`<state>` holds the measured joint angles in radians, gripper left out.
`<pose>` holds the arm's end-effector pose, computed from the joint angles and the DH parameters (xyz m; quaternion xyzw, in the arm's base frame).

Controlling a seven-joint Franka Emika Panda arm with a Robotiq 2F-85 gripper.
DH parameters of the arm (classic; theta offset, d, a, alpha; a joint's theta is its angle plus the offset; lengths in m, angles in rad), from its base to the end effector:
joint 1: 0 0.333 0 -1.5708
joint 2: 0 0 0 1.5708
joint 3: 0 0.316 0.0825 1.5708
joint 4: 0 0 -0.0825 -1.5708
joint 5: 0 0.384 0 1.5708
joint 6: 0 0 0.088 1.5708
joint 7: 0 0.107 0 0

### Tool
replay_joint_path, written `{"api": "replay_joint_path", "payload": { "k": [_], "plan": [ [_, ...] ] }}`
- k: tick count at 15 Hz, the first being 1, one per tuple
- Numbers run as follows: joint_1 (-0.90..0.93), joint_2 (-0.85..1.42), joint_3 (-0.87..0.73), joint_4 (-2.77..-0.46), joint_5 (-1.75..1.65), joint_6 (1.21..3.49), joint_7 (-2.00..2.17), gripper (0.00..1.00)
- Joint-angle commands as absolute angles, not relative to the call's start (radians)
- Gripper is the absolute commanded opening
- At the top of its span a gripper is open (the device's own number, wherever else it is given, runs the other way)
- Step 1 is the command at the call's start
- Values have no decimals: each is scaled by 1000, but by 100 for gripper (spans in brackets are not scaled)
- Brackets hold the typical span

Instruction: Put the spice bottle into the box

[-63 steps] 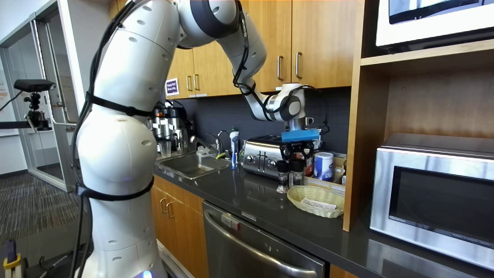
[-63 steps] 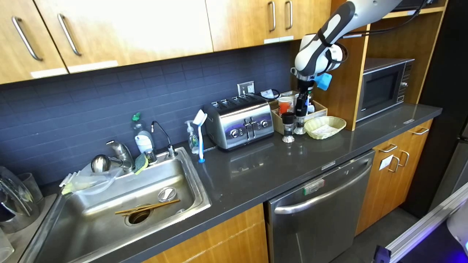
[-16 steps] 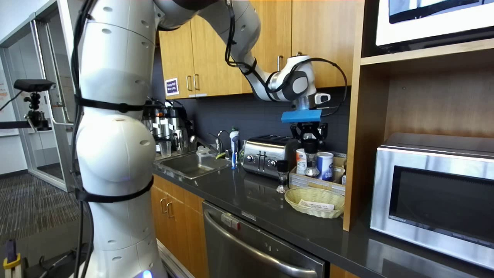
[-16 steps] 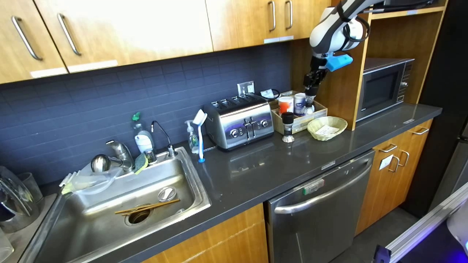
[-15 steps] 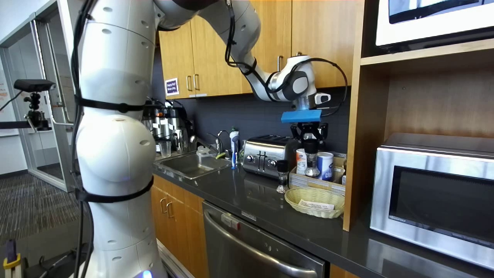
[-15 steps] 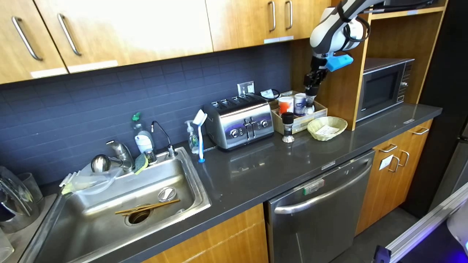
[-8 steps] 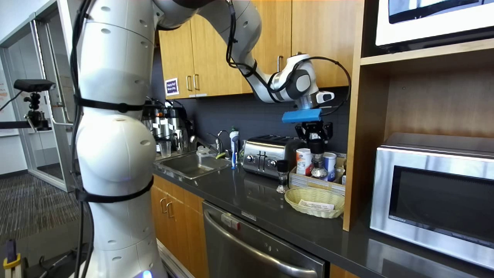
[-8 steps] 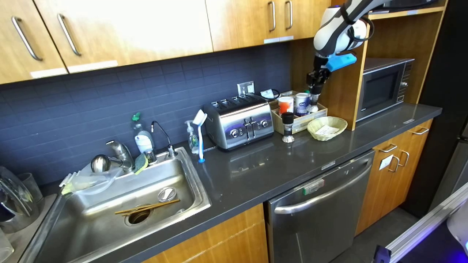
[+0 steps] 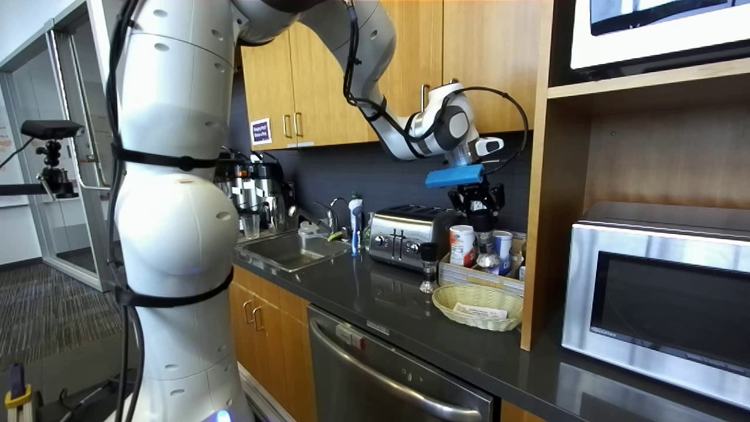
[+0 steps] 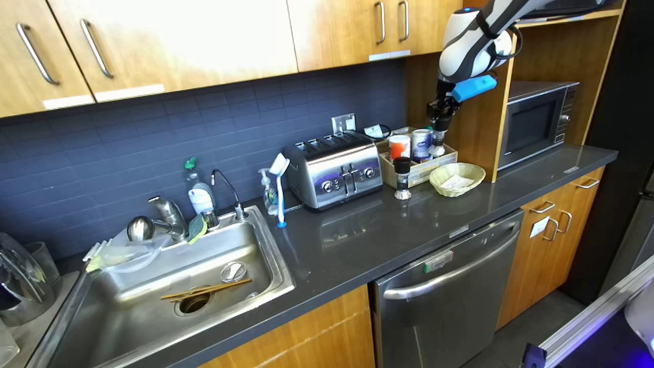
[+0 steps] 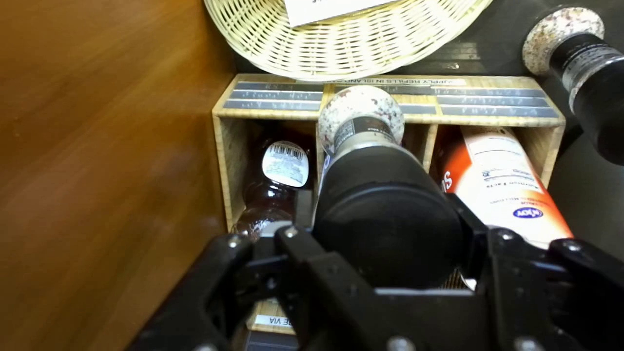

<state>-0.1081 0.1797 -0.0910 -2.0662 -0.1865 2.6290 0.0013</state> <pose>0.5995 -0.1146 0.3873 0.9792 -0.0249 0.1817 0.0865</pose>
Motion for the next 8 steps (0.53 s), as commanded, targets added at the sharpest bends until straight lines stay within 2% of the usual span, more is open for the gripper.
{"api": "replay_joint_path", "payload": {
  "k": [1,8],
  "plan": [
    [-80,150,-115,-2099,-240,2662,73,40],
    [-74,123,-119,-2133,-248,2630,98,40]
  ]
}}
